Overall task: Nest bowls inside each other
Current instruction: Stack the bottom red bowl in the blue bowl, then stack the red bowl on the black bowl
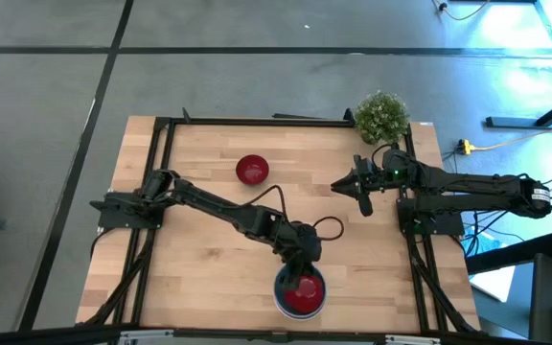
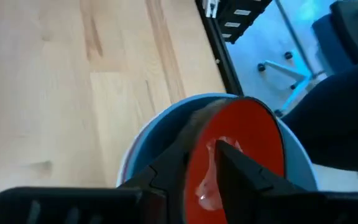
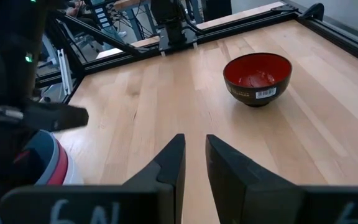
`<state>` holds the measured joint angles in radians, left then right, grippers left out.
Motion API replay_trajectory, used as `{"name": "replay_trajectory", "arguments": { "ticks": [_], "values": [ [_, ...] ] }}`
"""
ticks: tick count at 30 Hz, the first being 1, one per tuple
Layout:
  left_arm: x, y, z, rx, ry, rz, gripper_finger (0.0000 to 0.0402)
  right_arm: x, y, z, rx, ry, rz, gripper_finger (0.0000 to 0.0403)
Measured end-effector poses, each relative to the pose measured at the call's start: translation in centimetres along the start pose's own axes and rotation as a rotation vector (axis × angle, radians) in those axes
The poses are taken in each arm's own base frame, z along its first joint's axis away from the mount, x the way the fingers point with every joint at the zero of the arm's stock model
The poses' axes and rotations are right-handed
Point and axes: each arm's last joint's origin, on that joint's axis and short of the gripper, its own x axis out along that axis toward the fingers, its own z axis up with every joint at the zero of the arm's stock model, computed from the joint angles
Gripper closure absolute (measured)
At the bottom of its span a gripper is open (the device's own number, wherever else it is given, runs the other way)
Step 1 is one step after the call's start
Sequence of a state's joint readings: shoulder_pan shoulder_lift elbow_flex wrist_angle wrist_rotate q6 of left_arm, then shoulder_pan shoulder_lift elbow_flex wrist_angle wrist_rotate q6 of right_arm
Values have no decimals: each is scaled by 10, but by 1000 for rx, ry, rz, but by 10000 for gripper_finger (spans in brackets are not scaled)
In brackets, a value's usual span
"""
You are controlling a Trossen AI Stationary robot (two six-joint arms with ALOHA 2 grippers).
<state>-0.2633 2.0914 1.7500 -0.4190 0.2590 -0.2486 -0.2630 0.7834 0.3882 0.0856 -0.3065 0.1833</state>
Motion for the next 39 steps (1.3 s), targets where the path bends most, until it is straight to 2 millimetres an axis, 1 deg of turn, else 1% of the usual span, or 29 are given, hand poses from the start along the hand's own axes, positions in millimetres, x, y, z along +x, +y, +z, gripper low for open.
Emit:
{"name": "replay_trajectory", "arguments": {
  "ticks": [3, 6, 11, 17, 22, 25, 29, 31, 33, 35, 39],
  "values": [
    [-12, -3, 8, 49, -55, 31, 316, 0, 0, 0, 0, 0, 0, 338],
    [-29, -4, 17, 86, -110, 70, 316, 0, 0, 0, 3, 1, 0, 338],
    [-57, -4, 26, 116, -147, 133, 316, 0, 0, 0, 0, 3, -1, 337],
    [-83, 0, 18, 100, -47, 300, 316, 0, 0, -2, 0, 16, -3, 337],
    [-100, 13, 7, 63, 79, 470, 316, 0, -1, -5, -14, 49, -9, 337],
    [-113, 23, 1, 13, 149, 514, 316, 0, -1, -6, -14, 63, -11, 337],
    [-130, 37, -2, -33, 194, 550, 316, 0, -1, -6, -43, 58, -13, 337],
    [-140, 44, 2, -52, 164, 565, 316, -1, -2, -6, -43, 56, -18, 337],
    [-152, 50, -1, -74, 193, 595, 316, -1, -3, -5, -43, 55, -20, 337],
    [-163, 56, 1, -88, 175, 612, 316, -1, -3, -6, -51, 59, -22, 337],
    [-185, 65, -4, -111, 157, 637, 316, -2, -4, -5, -65, 51, -26, 338]
  ]
}}
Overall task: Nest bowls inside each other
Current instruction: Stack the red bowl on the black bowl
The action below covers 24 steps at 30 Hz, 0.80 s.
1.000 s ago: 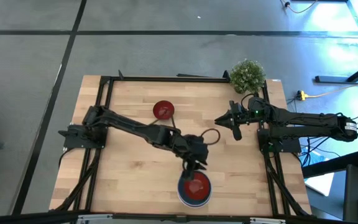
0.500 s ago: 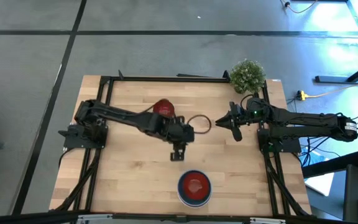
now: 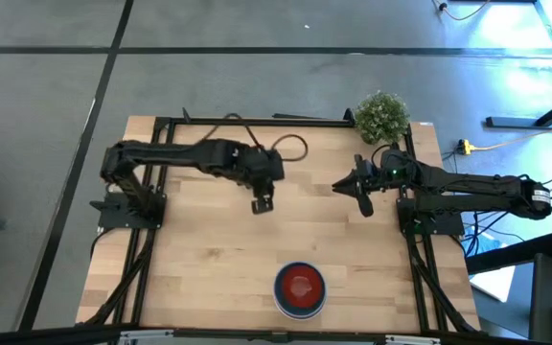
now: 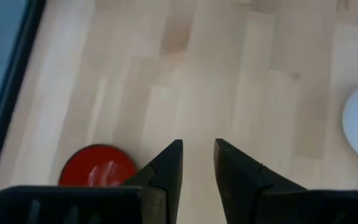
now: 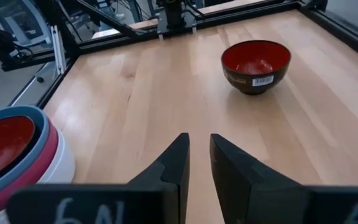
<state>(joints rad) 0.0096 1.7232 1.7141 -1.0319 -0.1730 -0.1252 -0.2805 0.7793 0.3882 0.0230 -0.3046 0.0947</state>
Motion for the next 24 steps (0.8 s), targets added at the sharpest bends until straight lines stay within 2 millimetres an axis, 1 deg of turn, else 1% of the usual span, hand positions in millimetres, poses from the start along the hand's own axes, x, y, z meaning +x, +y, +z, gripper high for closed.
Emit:
{"name": "replay_trajectory", "arguments": {
  "ticks": [2, 5, 13, 19, 24],
  "values": [
    [-4, 9, -8, -22, 2, 10, 316, 0, 0, 0, 0, -3, -1, 337],
    [-5, 21, -22, -72, -45, 12, 316, 0, 0, 0, 1, -3, -2, 337],
    [-8, 45, -73, -186, -228, -20, 316, 0, -1, 4, -4, -37, -8, 337],
    [-1, 69, -115, -270, -267, 13, 316, -1, -2, 7, 16, -73, -57, 337],
    [9, 91, -139, -354, -297, 79, 316, -1, -3, 7, 18, -84, -99, 337]
  ]
}}
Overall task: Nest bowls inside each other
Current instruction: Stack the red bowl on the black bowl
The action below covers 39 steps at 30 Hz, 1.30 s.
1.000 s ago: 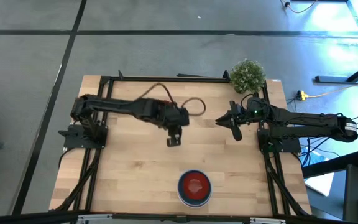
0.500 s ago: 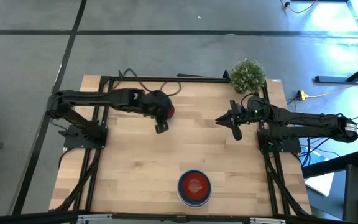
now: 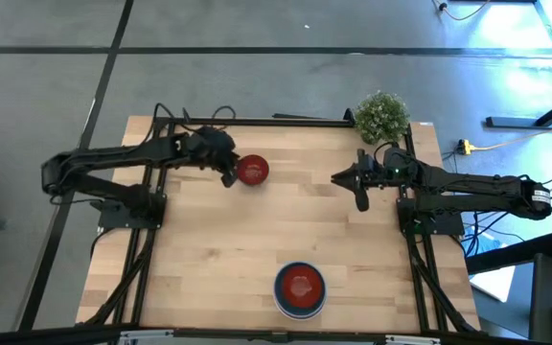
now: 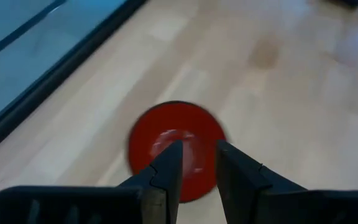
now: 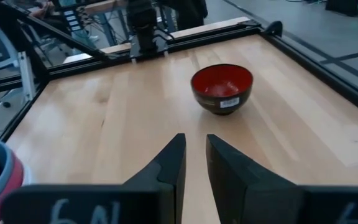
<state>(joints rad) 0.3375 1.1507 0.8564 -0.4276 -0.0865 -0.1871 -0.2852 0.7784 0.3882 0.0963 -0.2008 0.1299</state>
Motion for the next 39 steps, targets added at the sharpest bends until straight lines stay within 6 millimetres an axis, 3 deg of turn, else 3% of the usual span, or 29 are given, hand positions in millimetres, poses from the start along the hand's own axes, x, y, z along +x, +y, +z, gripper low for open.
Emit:
{"name": "replay_trajectory", "arguments": {
  "ticks": [6, 12, 39],
  "values": [
    [11, 29, -5, -74, 0, 89, 316, 0, 0, 1, 20, -14, -7, 337],
    [20, 38, -2, -24, -7, 79, 316, 0, -1, 1, 21, -20, -49, 337],
    [22, 37, 0, -41, -26, 65, 316, 0, -1, 4, 144, -53, -41, 337]
  ]
}}
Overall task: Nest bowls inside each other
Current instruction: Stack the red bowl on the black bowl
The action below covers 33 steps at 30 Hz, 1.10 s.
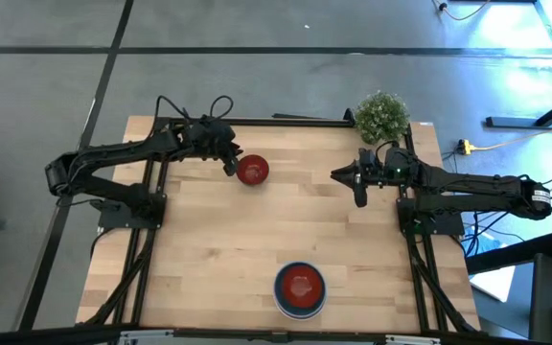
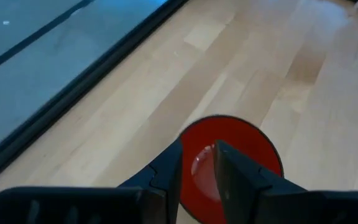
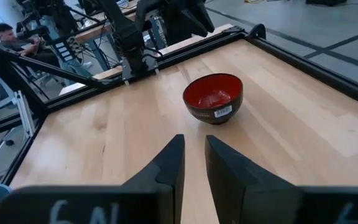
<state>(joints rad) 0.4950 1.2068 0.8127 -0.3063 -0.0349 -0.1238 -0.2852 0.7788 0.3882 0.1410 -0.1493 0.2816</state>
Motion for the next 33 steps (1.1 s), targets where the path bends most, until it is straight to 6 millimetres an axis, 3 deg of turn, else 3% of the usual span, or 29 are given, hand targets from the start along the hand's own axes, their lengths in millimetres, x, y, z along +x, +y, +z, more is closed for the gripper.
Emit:
{"name": "replay_trajectory", "arguments": {
  "ticks": [14, 24, 28, 33],
  "values": [
    [4, 12, -8, -146, 98, -14, 316, 0, 1, 3, 27, -27, 8, 338],
    [46, 21, -22, -171, 241, -12, 316, 0, 1, 3, 23, -26, 7, 337],
    [54, 14, -16, -162, 181, -91, 316, 0, 1, 3, 22, -26, 7, 337],
    [52, 13, -6, -145, 137, -40, 316, 0, 1, 3, 21, -26, 7, 337]
  ]
}}
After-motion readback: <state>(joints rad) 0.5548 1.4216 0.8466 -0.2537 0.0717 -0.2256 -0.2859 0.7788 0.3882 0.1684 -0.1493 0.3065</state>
